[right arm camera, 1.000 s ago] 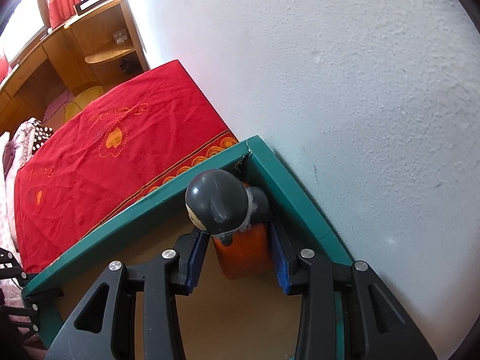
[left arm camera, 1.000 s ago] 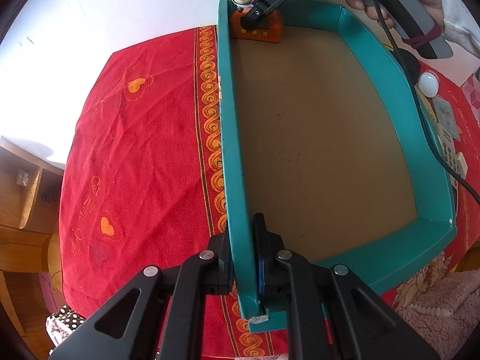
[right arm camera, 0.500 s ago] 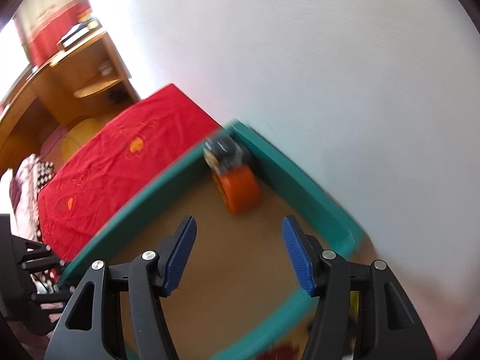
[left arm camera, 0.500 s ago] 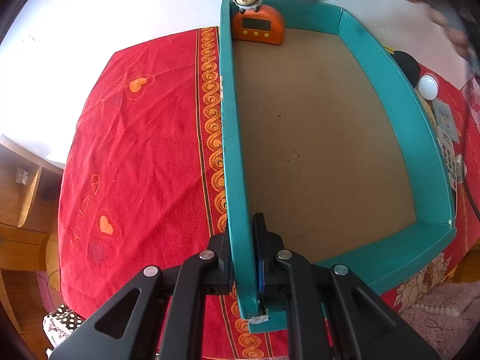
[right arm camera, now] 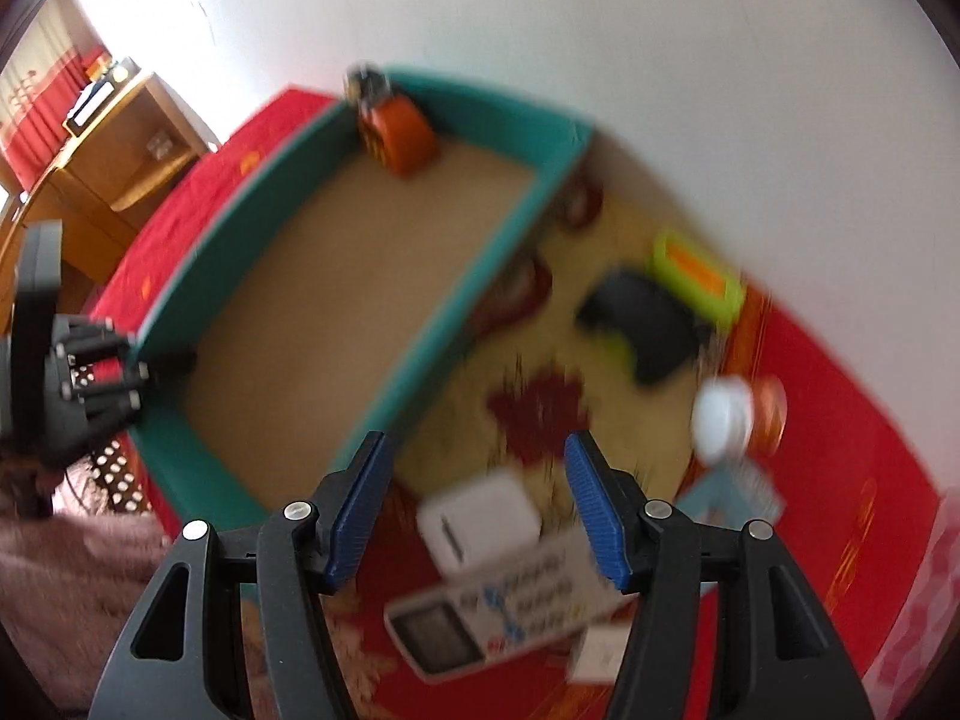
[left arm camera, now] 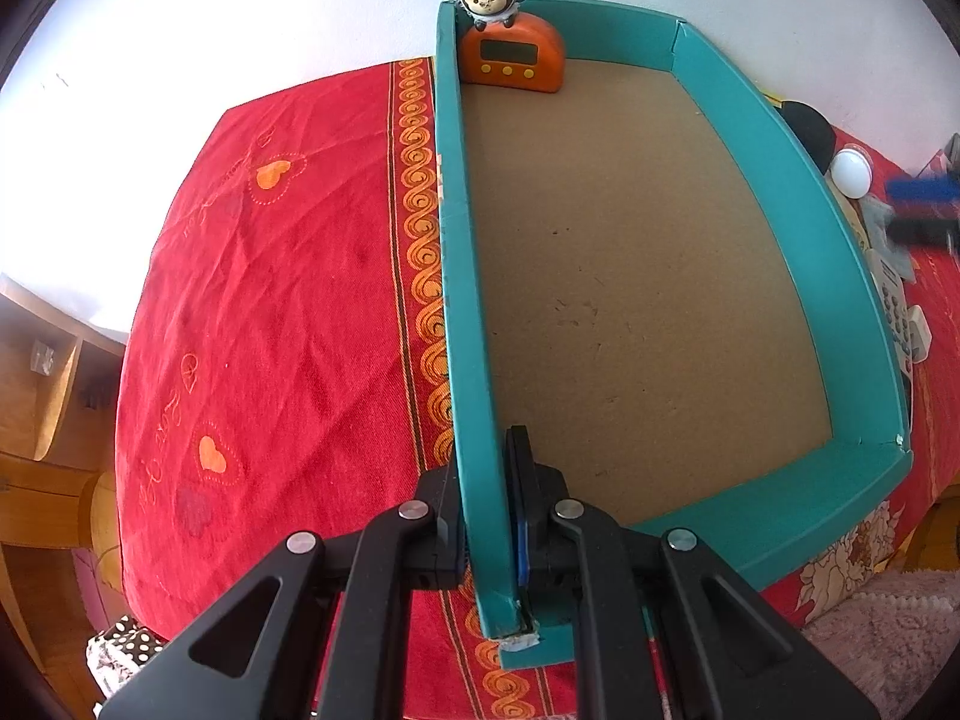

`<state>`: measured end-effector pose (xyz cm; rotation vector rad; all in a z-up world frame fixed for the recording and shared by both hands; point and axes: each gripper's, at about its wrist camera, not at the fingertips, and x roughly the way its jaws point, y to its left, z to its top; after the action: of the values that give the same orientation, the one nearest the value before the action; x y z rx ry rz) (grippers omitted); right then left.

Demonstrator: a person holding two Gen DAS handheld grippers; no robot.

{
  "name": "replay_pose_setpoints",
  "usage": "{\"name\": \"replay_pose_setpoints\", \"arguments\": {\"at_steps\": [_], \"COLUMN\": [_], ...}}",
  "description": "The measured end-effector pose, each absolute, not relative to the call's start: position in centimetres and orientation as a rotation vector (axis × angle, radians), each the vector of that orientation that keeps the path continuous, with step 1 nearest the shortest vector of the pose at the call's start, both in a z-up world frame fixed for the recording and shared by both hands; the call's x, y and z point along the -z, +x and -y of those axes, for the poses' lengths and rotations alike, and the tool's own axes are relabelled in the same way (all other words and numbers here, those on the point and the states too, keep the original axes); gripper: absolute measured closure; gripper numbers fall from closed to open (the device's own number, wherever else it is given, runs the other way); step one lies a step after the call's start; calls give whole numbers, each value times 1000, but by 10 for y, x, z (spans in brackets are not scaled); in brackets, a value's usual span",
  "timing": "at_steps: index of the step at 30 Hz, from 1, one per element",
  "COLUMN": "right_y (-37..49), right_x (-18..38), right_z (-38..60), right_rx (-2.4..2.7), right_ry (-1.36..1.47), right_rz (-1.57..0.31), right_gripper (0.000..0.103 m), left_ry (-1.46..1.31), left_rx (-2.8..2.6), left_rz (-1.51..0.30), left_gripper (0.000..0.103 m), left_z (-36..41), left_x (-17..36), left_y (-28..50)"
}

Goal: Organize objects
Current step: 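Grasp the white earbud case with the right gripper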

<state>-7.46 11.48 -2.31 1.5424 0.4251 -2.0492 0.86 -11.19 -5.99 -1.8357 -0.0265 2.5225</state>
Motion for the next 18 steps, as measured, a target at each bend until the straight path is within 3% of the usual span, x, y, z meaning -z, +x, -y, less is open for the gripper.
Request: {"name": "replay_pose_setpoints", "arguments": {"at_steps": [7,18], "right_y": [-62,-64], "right_x": [55,72], "right_z": [-120,-105], "right_rx": [1984,1900], "right_ry": [1627,1596], "right_rz": [-432,-600], "right_gripper": [42,42], "left_ry": [-1839,-1836], "left_rx": [-2523,-2527], "left_rz": [27,41], "left_gripper": [94,94], "left_z": [111,110], "left_x": [60,62], "left_y": [7,4]}}
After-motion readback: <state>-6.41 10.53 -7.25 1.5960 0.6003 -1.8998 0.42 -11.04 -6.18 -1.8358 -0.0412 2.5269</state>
